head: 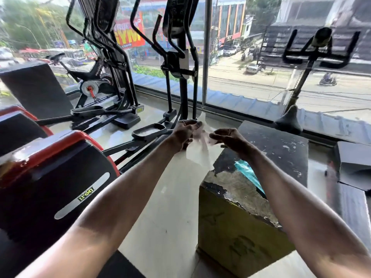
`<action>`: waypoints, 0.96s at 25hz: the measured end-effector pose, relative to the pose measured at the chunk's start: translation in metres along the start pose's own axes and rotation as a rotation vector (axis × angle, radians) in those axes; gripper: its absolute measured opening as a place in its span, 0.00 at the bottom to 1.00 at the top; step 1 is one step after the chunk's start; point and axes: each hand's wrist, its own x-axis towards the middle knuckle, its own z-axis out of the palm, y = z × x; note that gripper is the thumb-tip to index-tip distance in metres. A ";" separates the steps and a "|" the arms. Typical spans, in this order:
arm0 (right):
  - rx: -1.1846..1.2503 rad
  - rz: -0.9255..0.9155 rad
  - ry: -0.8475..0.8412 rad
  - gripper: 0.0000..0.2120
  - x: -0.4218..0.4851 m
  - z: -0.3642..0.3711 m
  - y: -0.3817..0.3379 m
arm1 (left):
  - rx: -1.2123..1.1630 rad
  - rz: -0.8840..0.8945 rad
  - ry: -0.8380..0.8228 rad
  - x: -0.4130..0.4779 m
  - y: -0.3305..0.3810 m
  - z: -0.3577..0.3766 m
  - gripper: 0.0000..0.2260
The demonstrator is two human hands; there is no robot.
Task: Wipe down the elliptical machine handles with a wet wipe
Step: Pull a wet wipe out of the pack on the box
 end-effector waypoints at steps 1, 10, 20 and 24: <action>0.050 0.007 0.024 0.13 0.001 0.002 -0.002 | -0.001 0.006 0.006 0.005 -0.002 -0.002 0.06; 0.519 0.277 0.194 0.06 -0.002 0.006 -0.009 | -0.211 -0.181 -0.271 0.006 -0.008 -0.008 0.23; 0.492 0.206 0.167 0.24 0.008 -0.011 -0.003 | -0.503 -0.182 -0.130 0.005 -0.004 -0.008 0.08; 0.326 0.192 0.309 0.18 0.021 -0.018 -0.002 | -0.201 -0.060 0.022 0.009 -0.003 -0.009 0.11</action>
